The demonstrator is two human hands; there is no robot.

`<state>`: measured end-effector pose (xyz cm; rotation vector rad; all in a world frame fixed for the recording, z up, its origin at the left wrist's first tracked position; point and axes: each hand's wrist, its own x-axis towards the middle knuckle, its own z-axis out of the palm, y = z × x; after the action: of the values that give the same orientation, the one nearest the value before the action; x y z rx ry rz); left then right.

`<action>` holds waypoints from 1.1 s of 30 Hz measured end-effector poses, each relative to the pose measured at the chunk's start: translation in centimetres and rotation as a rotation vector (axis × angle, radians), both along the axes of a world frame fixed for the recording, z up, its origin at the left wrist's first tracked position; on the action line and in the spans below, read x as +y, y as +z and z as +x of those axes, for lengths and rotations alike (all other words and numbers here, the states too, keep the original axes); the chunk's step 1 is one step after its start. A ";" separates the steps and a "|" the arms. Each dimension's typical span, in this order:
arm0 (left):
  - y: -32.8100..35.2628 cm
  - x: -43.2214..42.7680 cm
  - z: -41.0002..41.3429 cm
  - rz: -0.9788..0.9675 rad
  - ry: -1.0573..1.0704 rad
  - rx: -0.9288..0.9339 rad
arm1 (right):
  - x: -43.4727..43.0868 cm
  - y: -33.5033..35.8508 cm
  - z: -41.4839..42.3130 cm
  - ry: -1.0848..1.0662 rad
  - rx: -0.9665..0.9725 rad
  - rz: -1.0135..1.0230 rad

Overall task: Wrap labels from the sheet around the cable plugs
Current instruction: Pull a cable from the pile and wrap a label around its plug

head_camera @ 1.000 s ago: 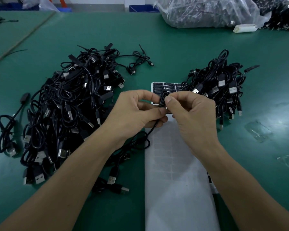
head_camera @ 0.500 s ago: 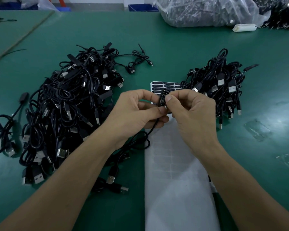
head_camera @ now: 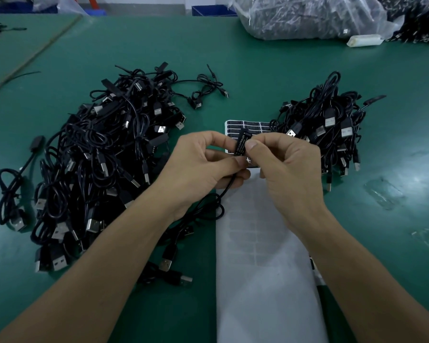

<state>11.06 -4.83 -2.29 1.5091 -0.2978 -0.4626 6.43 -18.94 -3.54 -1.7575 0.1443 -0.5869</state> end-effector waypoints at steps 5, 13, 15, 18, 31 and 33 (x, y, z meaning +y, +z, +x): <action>0.0 0.0 0.1 0.017 -0.005 -0.011 | 0.0 0.0 0.0 0.005 -0.008 -0.002; -0.2 0.0 0.1 0.019 -0.011 -0.012 | 0.0 -0.1 0.1 -0.017 -0.001 -0.005; -0.2 0.0 0.1 0.018 -0.012 -0.011 | 0.0 -0.1 0.1 -0.019 0.002 -0.011; -0.2 0.0 0.1 0.019 -0.020 -0.011 | 0.0 -0.1 0.0 -0.024 -0.002 -0.023; -0.2 -0.2 -0.1 -0.021 0.000 0.015 | -0.1 -0.2 -0.1 -0.024 -0.005 0.031; -0.2 -0.2 -0.1 -0.023 0.006 0.017 | 0.0 -0.2 -0.1 -0.024 -0.008 0.030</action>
<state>10.95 -5.07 -2.53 1.4825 -0.2843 -0.4659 6.31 -18.98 -3.69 -1.7263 0.1674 -0.6065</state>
